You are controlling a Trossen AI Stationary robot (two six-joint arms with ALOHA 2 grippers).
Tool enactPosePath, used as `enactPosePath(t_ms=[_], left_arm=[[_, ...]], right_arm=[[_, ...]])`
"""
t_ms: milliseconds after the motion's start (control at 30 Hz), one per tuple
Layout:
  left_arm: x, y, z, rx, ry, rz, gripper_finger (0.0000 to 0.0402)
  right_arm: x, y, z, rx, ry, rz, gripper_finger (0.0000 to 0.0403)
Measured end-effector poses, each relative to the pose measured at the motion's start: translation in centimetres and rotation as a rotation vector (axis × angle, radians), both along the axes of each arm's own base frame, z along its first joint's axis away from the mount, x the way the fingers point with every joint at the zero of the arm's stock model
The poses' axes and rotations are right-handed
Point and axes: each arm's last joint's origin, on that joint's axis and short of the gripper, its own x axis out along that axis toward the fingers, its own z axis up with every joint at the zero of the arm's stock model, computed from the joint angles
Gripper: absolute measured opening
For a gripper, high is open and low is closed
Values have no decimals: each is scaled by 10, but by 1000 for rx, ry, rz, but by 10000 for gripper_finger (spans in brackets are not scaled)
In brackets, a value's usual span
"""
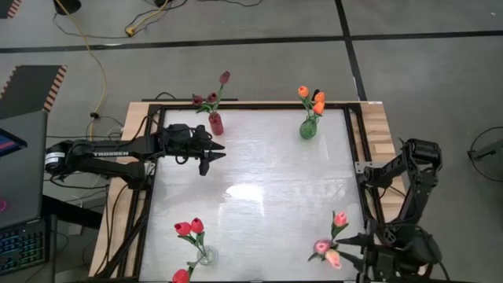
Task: Sort flowers into vase by color
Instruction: Put the pink flower into the purple vase, then return to Home Position
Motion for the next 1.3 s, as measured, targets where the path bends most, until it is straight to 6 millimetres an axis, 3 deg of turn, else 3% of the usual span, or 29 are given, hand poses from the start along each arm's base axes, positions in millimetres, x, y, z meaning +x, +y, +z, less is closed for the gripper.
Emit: enactPosePath(t_ms=[300, 467, 667, 867, 1100, 1300], left_arm=[[0, 0, 0, 0, 0, 0, 122], [0, 0, 1, 0, -10, -7, 122], [3, 1, 10, 51, -98, -20, 122], [6, 1, 20, 97, -206, -24, 122], [7, 1, 27, 149, -269, -32, 119], [8, 2, 34, 180, -289, -37, 96]], right_arm=[[-13, 8, 24, 58, -5, 32, 147], [-13, -1, 39, 90, 5, 2, 147], [-16, -25, 76, 123, -3, 1, 141], [-12, -65, 110, 158, -19, -36, 100], [8, -106, 130, 94, -81, -96, 17], [14, -136, 140, 56, -148, -54, 20]])
